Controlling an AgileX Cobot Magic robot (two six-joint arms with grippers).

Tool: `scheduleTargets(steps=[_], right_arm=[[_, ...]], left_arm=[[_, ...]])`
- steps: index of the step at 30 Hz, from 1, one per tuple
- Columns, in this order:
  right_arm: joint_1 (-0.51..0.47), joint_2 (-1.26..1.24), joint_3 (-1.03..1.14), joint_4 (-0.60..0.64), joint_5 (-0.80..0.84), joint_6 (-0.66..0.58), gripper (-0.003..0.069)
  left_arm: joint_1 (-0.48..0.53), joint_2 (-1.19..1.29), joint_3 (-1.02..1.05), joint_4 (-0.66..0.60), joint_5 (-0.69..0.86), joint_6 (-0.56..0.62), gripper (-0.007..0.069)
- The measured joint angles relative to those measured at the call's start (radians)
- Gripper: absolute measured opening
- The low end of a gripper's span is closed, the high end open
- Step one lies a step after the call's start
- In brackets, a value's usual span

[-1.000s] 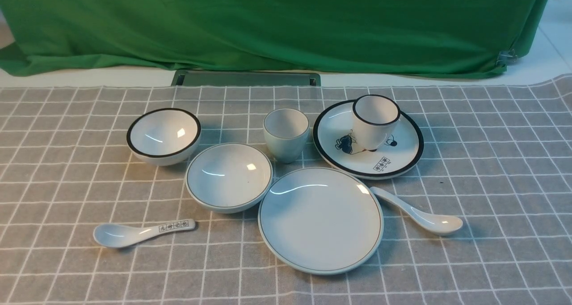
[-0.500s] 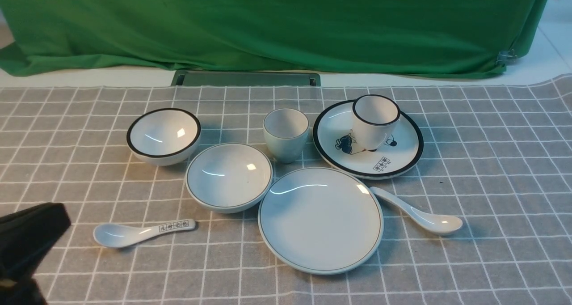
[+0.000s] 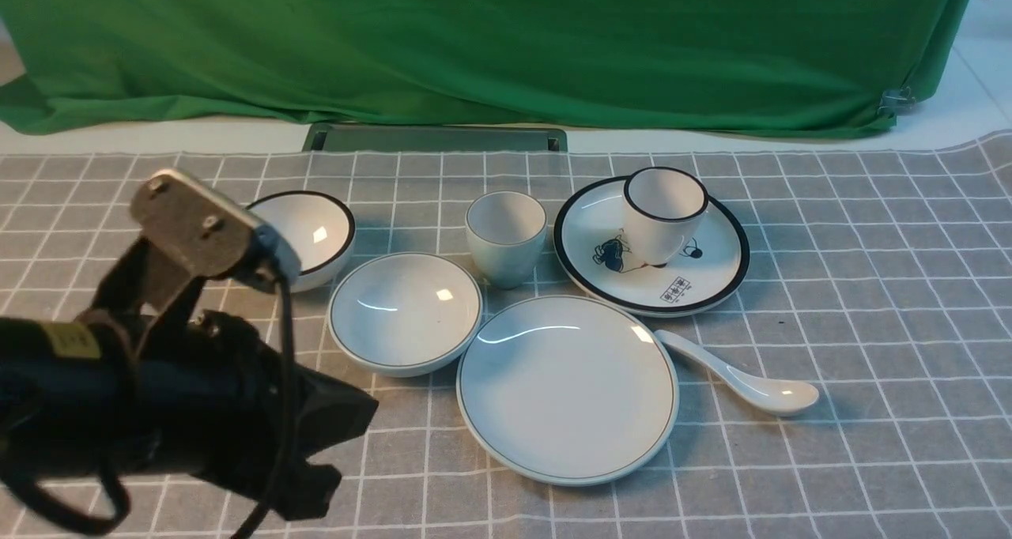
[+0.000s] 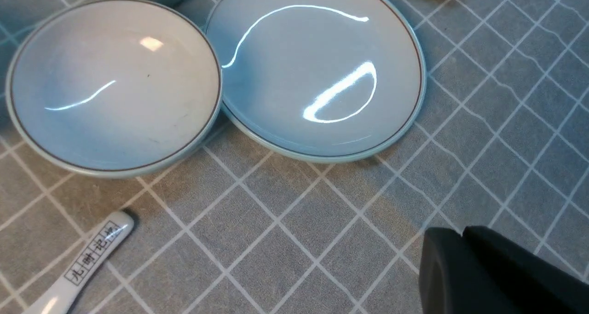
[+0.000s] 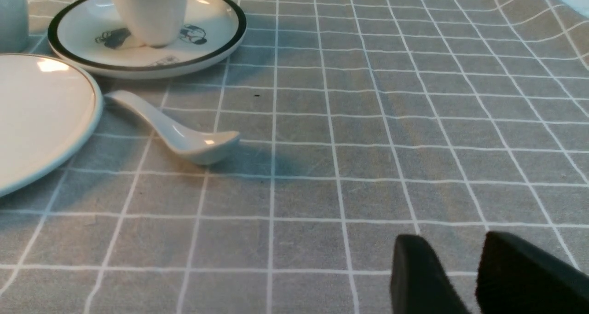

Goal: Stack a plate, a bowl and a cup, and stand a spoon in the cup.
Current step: Use the left arm to grab a blue rice bowl

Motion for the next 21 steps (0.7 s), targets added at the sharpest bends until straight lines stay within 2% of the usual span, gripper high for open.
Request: scheduleTargets(steps=[7,13,20,21], right_arm=[[0.000,0.000,0.000,0.000,0.000,0.000,0.0242],[0.000,0.000,0.000,0.006,-0.045,0.013,0.0242],[0.000,0.000,0.000,0.080,-0.270,0.429,0.0242],[0.000,0.000,0.000,0.080,-0.275,0.429,0.0242]], left_arm=[[-0.004,0.084,-0.029,0.024,-0.044,-0.005,0.0017],[-0.004,0.095,-0.030,0.085,0.008,-0.038,0.0017],[-0.005,0.199,-0.099,0.129,0.125,-0.055,0.0017],[-0.005,0.200,-0.102,0.129,0.129,-0.055,0.0017]])
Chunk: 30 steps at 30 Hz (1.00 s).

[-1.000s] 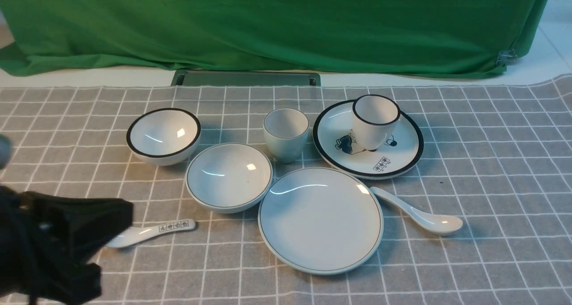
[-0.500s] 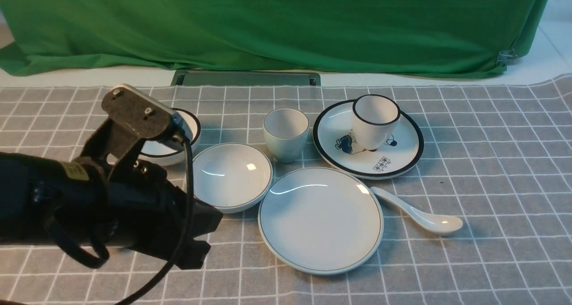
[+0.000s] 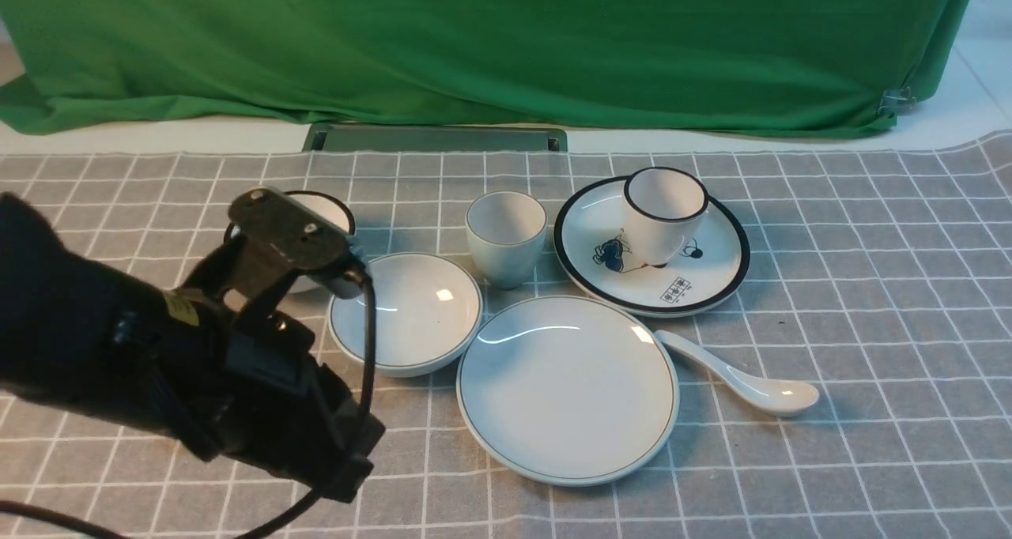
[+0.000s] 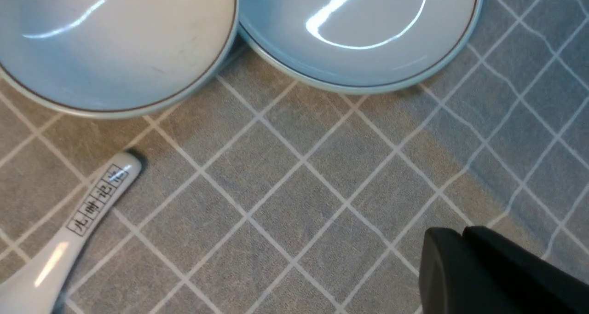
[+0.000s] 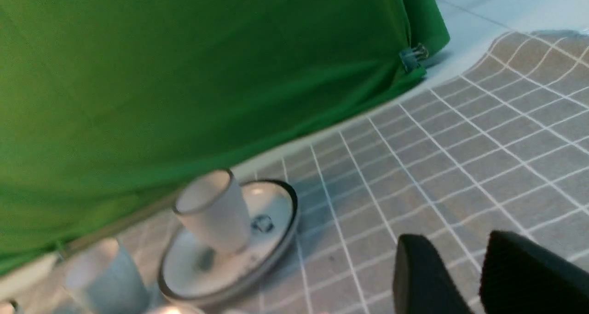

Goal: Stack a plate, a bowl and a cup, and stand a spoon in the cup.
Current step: Use the left arm to grab a blue rice bowl

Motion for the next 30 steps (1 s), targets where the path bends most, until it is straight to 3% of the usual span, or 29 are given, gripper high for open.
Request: scheduleTargets(steps=[2,4,8,9,11,12,14,15,16,17,18,19,22,25,30], right_arm=[[0.001,0.000,0.000,0.004,-0.051,0.072,0.0239],[0.019,0.004,-0.025,0.005,0.005,0.076,0.0216],[0.129,0.159,-0.328,0.006,0.359,-0.170,0.0157],[0.135,0.172,-0.348,0.006,0.379,-0.200,0.0155],[0.217,0.340,-0.590,0.001,0.653,-0.377,0.0148],[0.223,0.352,-0.607,0.001,0.673,-0.377,0.0148],[0.292,0.500,-0.784,-0.010,0.896,-0.478,0.0147],[0.292,0.500,-0.784,-0.010,0.909,-0.482,0.0147],[0.322,0.550,-0.833,-0.014,0.990,-0.502,0.0146],[0.328,0.558,-0.840,-0.015,0.997,-0.507,0.0146],[0.354,0.578,-0.851,-0.017,1.036,-0.517,0.0146],[0.357,0.579,-0.851,-0.017,1.038,-0.520,0.0146],[0.384,0.582,-0.851,-0.019,1.061,-0.530,0.0146],[0.387,0.583,-0.851,-0.019,1.069,-0.530,0.0146],[0.389,0.583,-0.851,-0.019,1.057,-0.529,0.0146]], left_arm=[[0.000,0.071,-0.050,0.008,0.024,0.001,0.0017],[0.000,0.135,-0.110,0.028,0.036,0.001,0.0017],[0.000,0.284,-0.273,0.090,0.116,0.017,0.0018],[0.000,0.292,-0.291,0.094,0.125,0.022,0.0018],[0.000,0.393,-0.391,0.142,0.172,0.102,0.0032],[0.000,0.400,-0.399,0.145,0.172,0.109,0.0034],[0.000,0.489,-0.490,0.190,0.201,0.157,0.0086],[0.000,0.495,-0.496,0.192,0.201,0.159,0.0091],[0.000,0.529,-0.524,0.206,0.199,0.165,0.0137],[0.000,0.534,-0.530,0.207,0.198,0.166,0.0143],[0.000,0.573,-0.546,0.233,0.188,0.179,0.0220],[0.000,0.577,-0.548,0.236,0.185,0.179,0.0239],[0.000,0.632,-0.549,0.320,0.179,0.188,0.0398],[0.000,0.672,-0.549,0.362,0.140,0.205,0.0493],[0.000,0.721,-0.550,0.366,0.064,0.260,0.0521]])
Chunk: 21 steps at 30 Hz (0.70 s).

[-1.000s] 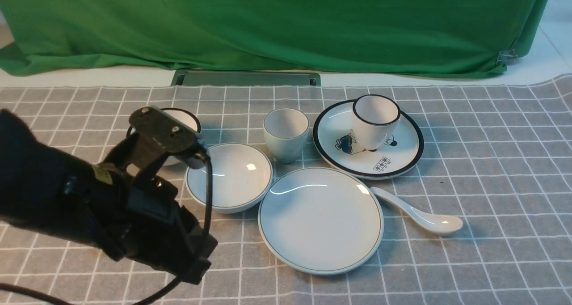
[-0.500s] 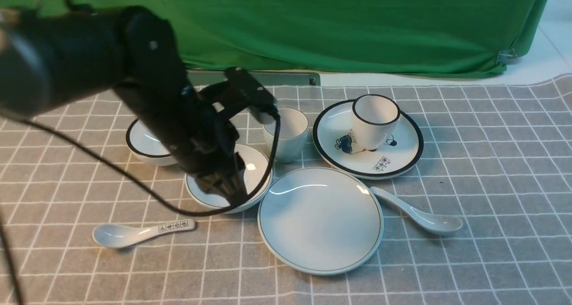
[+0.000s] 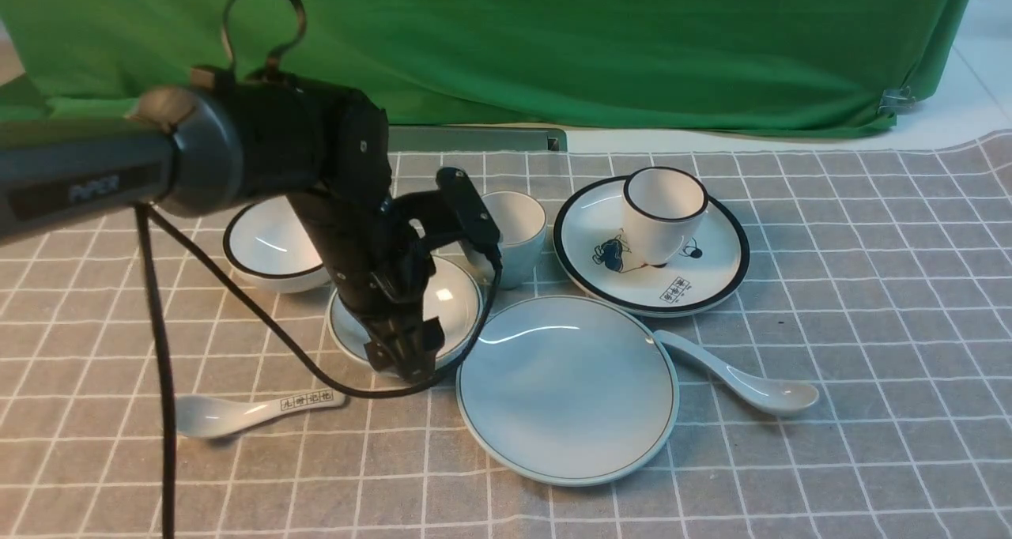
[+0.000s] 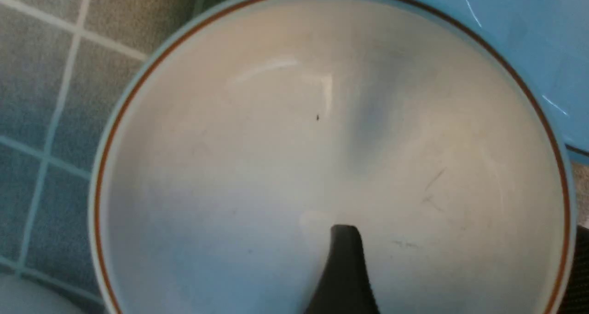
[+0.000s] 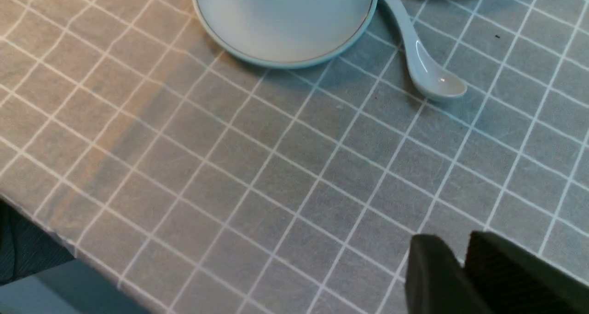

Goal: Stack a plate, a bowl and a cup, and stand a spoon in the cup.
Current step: Use the left arm to grab a blue rice bowl

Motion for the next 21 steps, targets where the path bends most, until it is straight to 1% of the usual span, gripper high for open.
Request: scheduleTargets(steps=[1,4,7,8,9,11,14,15,17,19,21], right_arm=[[0.000,0.000,0.000,0.000,-0.004,0.000,0.0146],[0.002,0.000,0.000,0.001,-0.008,0.003,0.0144],[0.002,0.000,0.000,0.001,-0.008,0.005,0.0144],[0.002,0.000,0.000,0.001,-0.008,0.005,0.0144],[0.002,0.000,0.000,0.001,-0.008,0.005,0.0144],[0.002,0.000,0.000,0.001,-0.008,0.005,0.0144],[0.003,0.000,0.000,0.001,-0.009,0.003,0.0144],[0.004,0.000,0.000,0.001,-0.009,0.000,0.0144],[0.005,0.001,0.000,0.001,-0.011,-0.004,0.0144],[0.005,0.001,0.000,0.001,-0.016,-0.007,0.0144],[0.005,0.001,0.000,0.001,-0.025,-0.009,0.0144]], left_arm=[[0.000,0.006,0.000,0.000,-0.007,0.002,0.0512],[0.000,0.029,0.000,-0.001,-0.026,0.007,0.0410],[0.000,0.037,0.000,-0.003,-0.018,0.011,0.0262],[0.000,0.038,0.000,-0.010,-0.003,0.013,0.0184],[0.000,0.038,0.000,-0.010,0.002,0.024,0.0131],[-0.001,0.021,-0.010,-0.027,0.012,0.025,0.0073],[-0.001,-0.002,-0.012,-0.050,0.057,0.010,0.0048],[-0.003,-0.030,-0.012,-0.066,0.104,-0.040,0.0034],[-0.016,-0.068,-0.007,-0.071,0.160,-0.097,0.0026],[-0.052,-0.124,-0.004,-0.071,0.188,-0.146,0.0024],[-0.104,-0.174,-0.004,-0.080,0.167,-0.173,0.0024]])
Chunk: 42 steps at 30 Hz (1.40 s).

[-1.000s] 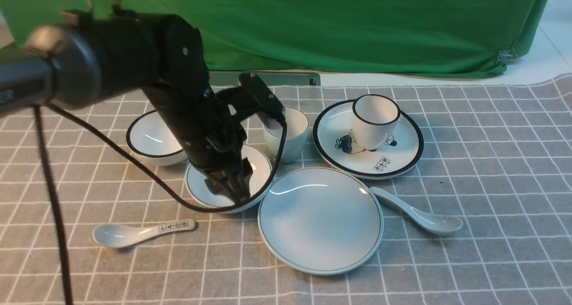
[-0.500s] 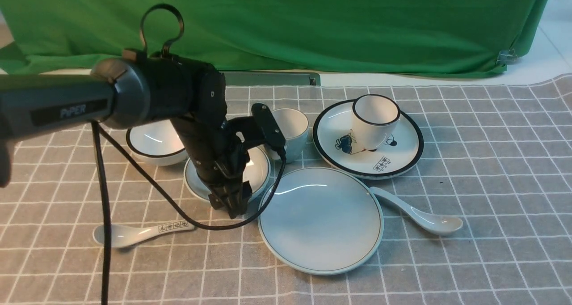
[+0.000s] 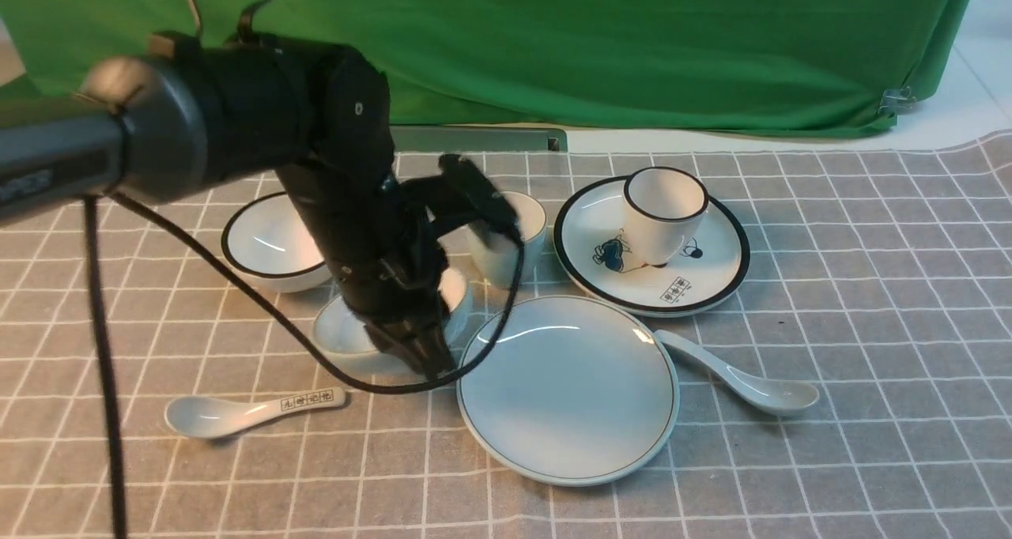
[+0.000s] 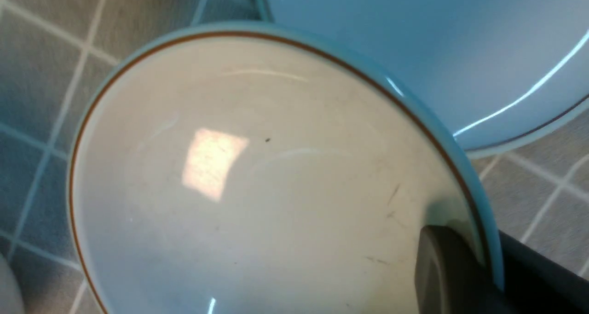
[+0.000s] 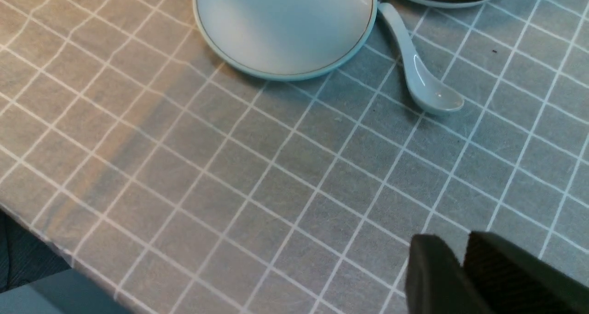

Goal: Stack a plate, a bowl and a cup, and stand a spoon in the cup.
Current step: Use the left arm to grab a blue rice bowl, then use the left arm to put the blue rice bowl into the blue large plate in the middle

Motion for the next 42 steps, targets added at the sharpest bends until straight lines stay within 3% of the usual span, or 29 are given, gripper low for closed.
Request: scheduleTargets(steps=[8,22,25,38,42], right_arm=[[0.000,0.000,0.000,-0.001,-0.054,-0.014,0.0144],[0.000,0.000,0.000,-0.001,-0.054,0.010,0.0144],[0.000,0.000,0.000,-0.001,-0.054,0.011,0.0144],[0.000,0.000,0.000,-0.001,-0.054,0.011,0.0144],[0.000,0.000,0.000,-0.001,-0.058,0.011,0.0144]], left_arm=[[-0.235,0.034,0.000,0.005,-0.172,-0.020,0.0024],[-0.249,0.156,0.000,0.061,-0.257,-0.015,0.0032],[-0.249,0.163,0.000,0.053,-0.254,0.004,0.0076],[-0.249,0.158,0.000,0.028,-0.232,0.010,0.0409],[-0.249,0.092,-0.021,0.020,-0.183,-0.075,0.0435]])
